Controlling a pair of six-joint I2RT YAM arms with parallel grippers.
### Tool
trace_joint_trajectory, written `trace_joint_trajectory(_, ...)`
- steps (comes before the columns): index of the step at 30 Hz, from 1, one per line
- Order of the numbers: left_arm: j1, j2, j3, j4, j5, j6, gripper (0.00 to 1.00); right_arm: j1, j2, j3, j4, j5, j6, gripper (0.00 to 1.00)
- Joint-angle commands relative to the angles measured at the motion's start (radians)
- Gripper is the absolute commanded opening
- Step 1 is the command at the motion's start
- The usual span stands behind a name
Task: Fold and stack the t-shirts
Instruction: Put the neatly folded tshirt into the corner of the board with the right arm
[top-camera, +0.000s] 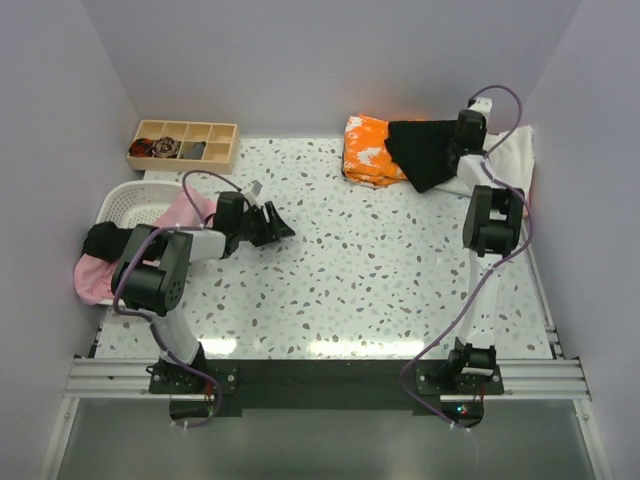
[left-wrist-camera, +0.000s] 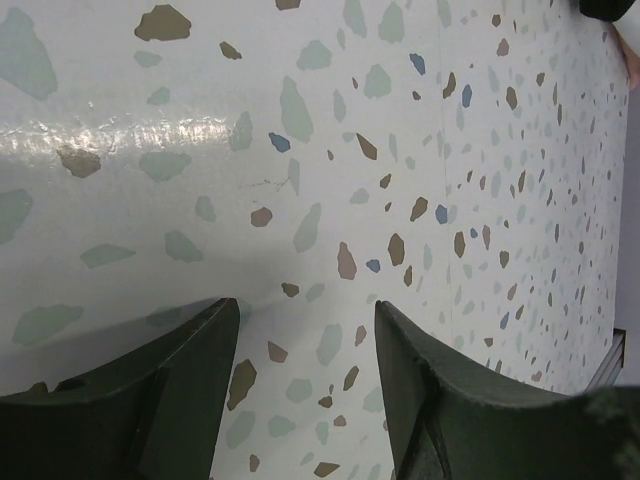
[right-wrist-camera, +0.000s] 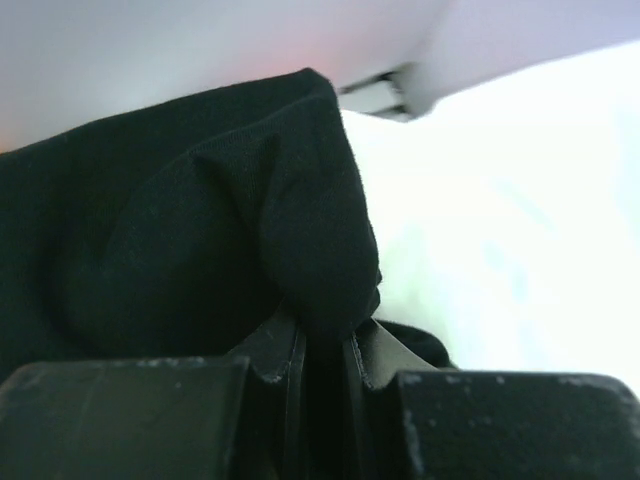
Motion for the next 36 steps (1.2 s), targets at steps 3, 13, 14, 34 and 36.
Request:
trace_joint_trajectory(3, 0.007, 0.053, 0.037, -0.09, -0.037, 0.049, 0.62, -0.13, -0.059, -0.017, 0.1, 0.19, 0.097, 0.0)
trace_joint_trajectory(13, 0.006, 0.065, 0.043, -0.076, -0.015, 0.036, 0.62, -0.164, -0.105, -0.089, 0.086, 0.402, 0.222, 0.0)
trace_joint_trajectory(14, 0.006, 0.065, 0.04, -0.068, -0.014, 0.036, 0.62, -0.162, -0.105, -0.087, 0.079, 0.416, 0.217, 0.0)
trace_joint_trajectory(34, 0.006, 0.017, 0.05, -0.085, -0.074, 0.074, 0.64, 0.034, -0.448, -0.722, 0.597, 0.109, -0.038, 0.99)
trace_joint_trajectory(36, 0.006, -0.004, 0.048, -0.093, -0.097, 0.089, 0.64, 0.058, -0.49, -0.738, 0.546, 0.098, -0.019, 0.99)
